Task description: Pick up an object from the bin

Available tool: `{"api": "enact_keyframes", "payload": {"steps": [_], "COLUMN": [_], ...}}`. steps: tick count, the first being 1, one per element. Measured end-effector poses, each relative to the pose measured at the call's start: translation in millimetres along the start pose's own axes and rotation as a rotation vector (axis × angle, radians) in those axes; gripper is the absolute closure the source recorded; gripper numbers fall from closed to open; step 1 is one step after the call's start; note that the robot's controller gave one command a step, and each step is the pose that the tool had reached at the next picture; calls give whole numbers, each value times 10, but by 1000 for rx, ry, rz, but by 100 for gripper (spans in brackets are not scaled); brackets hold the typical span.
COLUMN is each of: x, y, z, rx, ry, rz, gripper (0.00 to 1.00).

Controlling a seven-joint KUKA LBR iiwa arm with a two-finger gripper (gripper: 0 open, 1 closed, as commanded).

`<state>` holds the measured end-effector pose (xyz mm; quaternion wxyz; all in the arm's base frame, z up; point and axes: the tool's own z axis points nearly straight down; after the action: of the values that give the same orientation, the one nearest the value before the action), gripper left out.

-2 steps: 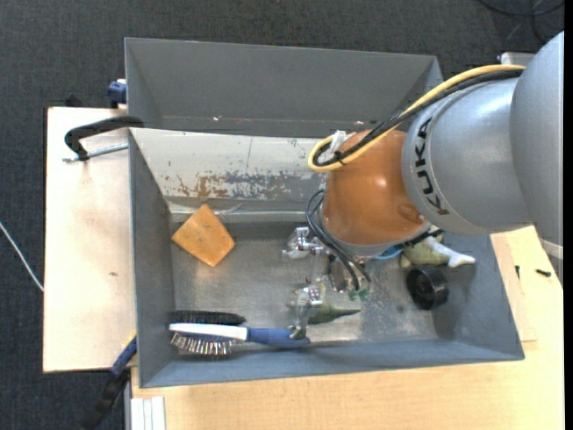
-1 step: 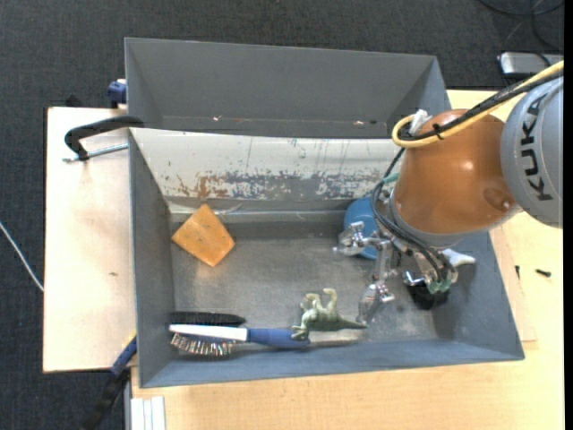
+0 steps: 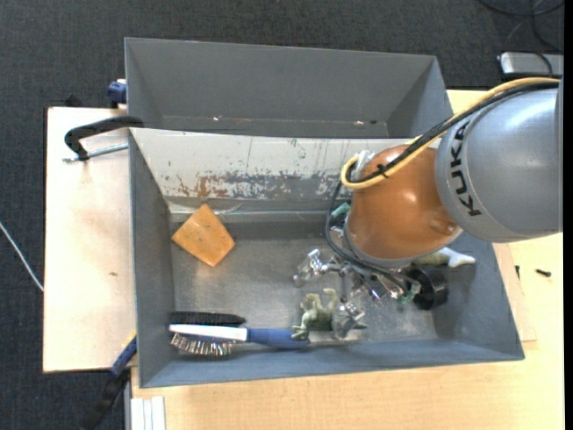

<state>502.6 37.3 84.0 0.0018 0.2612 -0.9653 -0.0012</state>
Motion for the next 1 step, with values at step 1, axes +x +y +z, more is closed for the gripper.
{"api": "enact_keyframes", "payload": {"steps": [1], "x": [-5], "y": [-9], "z": [-26], "rx": [2], "ry": [-3], "rz": [2], "gripper": [100]}}
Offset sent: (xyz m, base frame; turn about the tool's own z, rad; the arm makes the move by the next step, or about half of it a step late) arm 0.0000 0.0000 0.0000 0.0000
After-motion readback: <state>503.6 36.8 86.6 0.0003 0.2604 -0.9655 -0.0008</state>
